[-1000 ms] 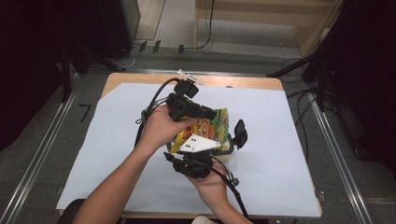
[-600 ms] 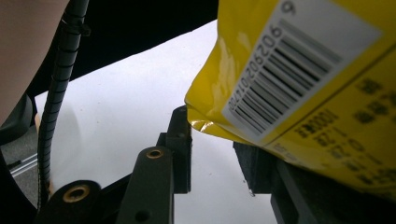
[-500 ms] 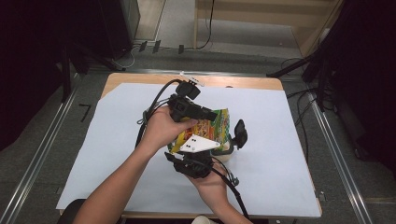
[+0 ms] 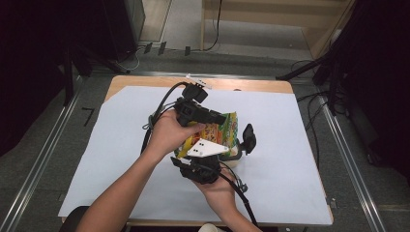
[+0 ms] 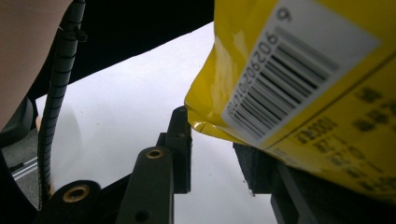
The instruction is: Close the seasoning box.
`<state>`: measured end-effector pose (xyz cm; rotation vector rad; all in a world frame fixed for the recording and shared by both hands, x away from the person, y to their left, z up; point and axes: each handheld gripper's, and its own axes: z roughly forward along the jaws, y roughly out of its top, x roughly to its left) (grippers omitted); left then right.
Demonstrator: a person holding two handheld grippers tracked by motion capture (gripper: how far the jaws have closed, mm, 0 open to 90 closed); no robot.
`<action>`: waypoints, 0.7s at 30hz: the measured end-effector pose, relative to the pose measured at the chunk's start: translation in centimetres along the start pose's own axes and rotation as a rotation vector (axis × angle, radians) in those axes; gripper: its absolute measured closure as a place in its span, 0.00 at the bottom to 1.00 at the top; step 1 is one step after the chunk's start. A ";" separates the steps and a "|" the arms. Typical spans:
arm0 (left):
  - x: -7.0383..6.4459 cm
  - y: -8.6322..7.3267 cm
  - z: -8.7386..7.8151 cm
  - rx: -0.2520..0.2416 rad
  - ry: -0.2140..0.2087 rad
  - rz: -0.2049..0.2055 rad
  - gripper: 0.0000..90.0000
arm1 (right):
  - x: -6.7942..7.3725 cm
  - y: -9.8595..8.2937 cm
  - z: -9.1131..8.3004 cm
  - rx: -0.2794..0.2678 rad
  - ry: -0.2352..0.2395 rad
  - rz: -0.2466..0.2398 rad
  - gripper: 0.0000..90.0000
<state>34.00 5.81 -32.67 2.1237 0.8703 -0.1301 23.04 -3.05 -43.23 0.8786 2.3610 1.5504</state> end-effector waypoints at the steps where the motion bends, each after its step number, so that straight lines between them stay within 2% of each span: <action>1: -0.1 0.0 0.0 -0.002 0.000 -0.001 0.82 | 0.0 0.0 0.0 -0.001 0.004 0.001 0.77; 6: -0.3 0.1 -0.4 0.005 0.013 0.016 0.86 | 0.5 0.3 -0.2 -0.006 0.010 -0.001 0.76; 12: 0.1 0.2 -0.3 0.011 0.013 -0.002 0.87 | 0.4 0.5 -0.2 0.008 0.003 -0.007 0.79; 21: -0.1 0.2 0.0 0.015 0.011 0.007 0.86 | 0.3 0.3 -0.2 0.010 0.004 -0.008 0.81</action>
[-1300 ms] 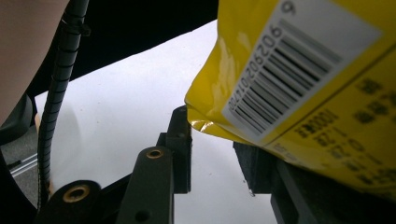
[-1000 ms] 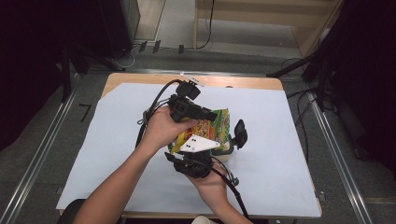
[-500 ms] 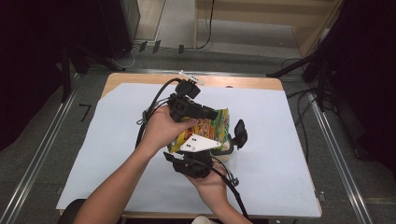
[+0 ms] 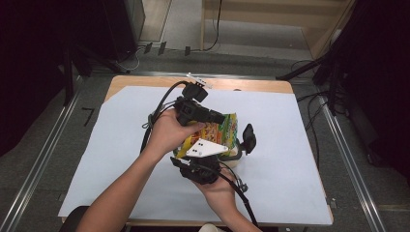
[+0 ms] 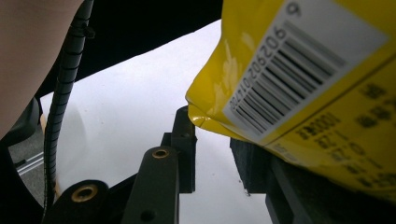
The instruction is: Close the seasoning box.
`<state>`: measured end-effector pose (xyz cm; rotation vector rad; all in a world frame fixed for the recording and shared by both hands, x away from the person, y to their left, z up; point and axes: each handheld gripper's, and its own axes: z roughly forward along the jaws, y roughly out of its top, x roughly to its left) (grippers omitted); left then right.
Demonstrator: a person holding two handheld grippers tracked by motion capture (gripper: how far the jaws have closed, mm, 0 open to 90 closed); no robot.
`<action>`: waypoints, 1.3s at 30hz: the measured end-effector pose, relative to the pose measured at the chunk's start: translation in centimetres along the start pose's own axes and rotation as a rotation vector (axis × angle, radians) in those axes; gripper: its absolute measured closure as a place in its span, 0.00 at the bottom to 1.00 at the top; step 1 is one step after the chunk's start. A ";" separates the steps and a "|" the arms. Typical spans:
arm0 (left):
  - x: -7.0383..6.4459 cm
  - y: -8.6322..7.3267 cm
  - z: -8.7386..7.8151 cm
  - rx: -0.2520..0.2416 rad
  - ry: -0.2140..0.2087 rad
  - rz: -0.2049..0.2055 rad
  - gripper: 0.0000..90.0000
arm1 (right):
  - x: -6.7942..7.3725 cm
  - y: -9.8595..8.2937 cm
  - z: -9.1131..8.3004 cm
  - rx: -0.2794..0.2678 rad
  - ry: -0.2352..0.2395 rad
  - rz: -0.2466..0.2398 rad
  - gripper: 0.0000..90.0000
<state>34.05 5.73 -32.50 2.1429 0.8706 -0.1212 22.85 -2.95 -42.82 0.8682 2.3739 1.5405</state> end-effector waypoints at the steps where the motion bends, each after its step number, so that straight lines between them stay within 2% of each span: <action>1: 0.0 0.0 0.0 0.000 0.002 0.000 0.86 | 0.0 0.0 0.0 0.000 0.000 0.001 0.80; 4: 0.0 0.0 0.1 -0.001 0.000 0.000 0.86 | 0.0 -0.1 0.0 -0.007 0.012 0.013 0.77; 8: 0.0 0.0 0.1 -0.001 -0.003 0.000 0.86 | -0.1 -0.1 0.0 -0.002 0.008 0.005 0.82; 15: 0.0 0.0 0.1 -0.001 -0.003 -0.001 0.86 | 0.0 -0.1 0.0 -0.006 0.010 0.008 0.80; 28: -0.1 0.0 0.1 0.002 -0.001 0.004 0.86 | -0.1 -0.1 0.0 -0.002 0.010 -0.001 0.83; 33: -0.1 0.0 0.1 0.002 -0.001 0.003 0.86 | -0.1 -0.1 0.0 -0.009 0.021 0.007 0.80; 39: -0.1 0.0 0.1 0.002 -0.001 0.006 0.86 | -0.1 -0.1 0.0 -0.004 0.018 -0.004 0.85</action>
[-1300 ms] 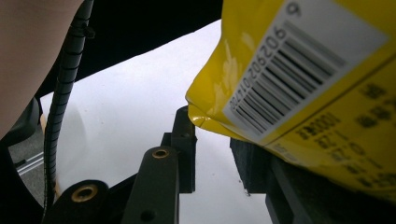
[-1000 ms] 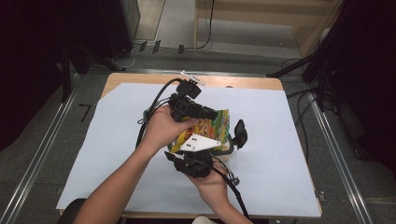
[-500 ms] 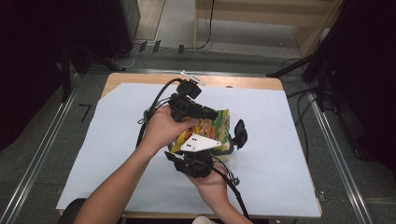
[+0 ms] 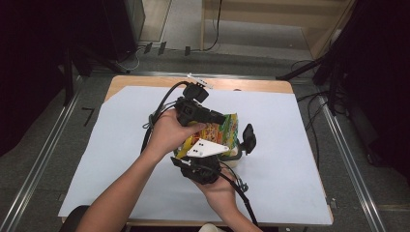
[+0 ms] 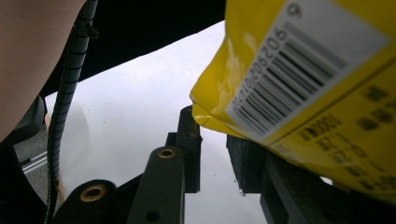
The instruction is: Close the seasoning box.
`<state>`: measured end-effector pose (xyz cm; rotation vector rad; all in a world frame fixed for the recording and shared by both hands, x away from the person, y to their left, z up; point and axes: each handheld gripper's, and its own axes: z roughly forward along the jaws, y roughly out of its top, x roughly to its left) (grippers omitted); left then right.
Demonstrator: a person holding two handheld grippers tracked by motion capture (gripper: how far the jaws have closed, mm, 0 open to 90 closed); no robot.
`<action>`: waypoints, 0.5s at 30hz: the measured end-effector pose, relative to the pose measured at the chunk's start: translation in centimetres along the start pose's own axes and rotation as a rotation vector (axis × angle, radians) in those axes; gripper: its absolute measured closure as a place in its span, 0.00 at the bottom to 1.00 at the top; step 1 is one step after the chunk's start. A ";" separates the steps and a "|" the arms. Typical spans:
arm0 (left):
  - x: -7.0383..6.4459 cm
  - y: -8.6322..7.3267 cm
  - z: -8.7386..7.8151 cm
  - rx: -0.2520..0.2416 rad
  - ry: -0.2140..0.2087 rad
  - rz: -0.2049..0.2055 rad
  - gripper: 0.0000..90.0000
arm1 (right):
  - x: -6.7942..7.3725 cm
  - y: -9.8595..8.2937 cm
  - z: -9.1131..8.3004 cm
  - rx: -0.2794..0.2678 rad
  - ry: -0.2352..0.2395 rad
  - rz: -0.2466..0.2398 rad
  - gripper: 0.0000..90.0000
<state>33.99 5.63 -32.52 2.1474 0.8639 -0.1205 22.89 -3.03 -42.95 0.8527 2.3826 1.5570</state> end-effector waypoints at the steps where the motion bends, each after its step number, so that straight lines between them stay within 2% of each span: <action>1: 0.0 0.0 0.0 0.001 0.000 0.000 0.86 | 0.0 0.0 0.0 -0.001 0.002 0.001 0.85; 6: 0.0 0.0 0.0 0.000 0.000 0.000 0.86 | 0.0 0.0 0.0 -0.005 0.003 0.005 0.82; 12: 0.0 0.0 0.0 -0.001 0.000 0.001 0.86 | 0.0 0.0 0.0 -0.003 -0.008 -0.003 0.85; 15: 0.0 0.0 0.0 0.000 0.001 0.001 0.86 | 0.1 0.0 0.0 -0.006 0.001 -0.002 0.81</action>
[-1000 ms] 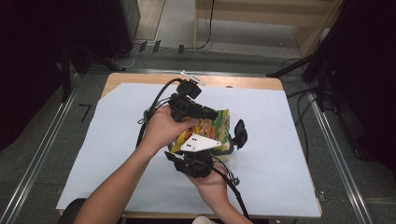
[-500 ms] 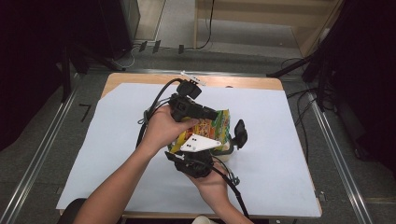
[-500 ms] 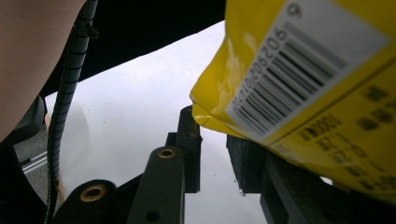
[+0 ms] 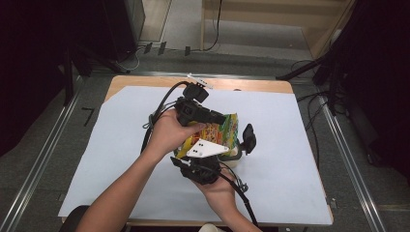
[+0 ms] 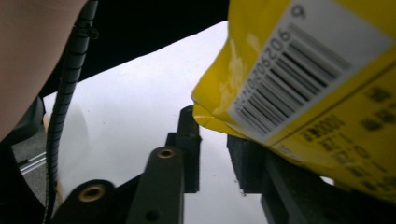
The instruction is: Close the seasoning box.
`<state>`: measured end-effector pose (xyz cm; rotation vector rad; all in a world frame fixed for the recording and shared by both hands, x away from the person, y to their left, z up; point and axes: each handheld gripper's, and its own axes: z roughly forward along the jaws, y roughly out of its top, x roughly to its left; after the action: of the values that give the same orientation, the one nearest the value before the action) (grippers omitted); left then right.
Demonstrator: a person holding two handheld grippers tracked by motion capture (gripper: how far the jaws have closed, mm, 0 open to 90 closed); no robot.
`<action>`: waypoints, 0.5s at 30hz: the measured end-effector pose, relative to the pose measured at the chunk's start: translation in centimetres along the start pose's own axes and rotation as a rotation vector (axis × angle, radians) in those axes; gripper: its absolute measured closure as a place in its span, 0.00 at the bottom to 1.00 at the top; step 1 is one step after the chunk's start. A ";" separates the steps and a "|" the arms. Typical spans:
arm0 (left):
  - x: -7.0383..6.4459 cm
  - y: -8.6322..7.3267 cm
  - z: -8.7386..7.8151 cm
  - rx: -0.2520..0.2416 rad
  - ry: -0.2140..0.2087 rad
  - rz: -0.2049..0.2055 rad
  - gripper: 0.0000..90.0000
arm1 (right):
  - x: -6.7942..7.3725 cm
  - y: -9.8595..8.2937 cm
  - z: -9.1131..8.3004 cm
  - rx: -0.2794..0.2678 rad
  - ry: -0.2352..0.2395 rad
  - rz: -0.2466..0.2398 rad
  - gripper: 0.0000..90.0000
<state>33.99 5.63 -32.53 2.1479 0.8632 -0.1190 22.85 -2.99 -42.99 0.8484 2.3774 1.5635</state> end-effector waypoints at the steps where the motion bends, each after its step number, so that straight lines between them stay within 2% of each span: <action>1: 0.0 0.0 0.0 -0.001 -0.002 0.001 0.86 | 0.1 0.0 0.0 -0.001 0.000 -0.002 0.80; 5: -0.1 0.0 0.0 -0.002 -0.004 0.002 0.86 | 0.0 0.0 0.0 0.004 -0.010 -0.008 0.86; 12: 0.0 0.0 0.0 -0.001 -0.002 0.000 0.86 | 0.0 0.0 0.0 -0.004 -0.003 0.001 0.83; 15: -0.1 0.0 0.0 -0.003 -0.008 0.006 0.86 | 0.0 -0.1 0.0 -0.002 -0.007 -0.004 0.87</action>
<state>33.92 5.57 -32.54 2.1459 0.8522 -0.1228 22.86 -3.02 -43.05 0.8466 2.3711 1.5583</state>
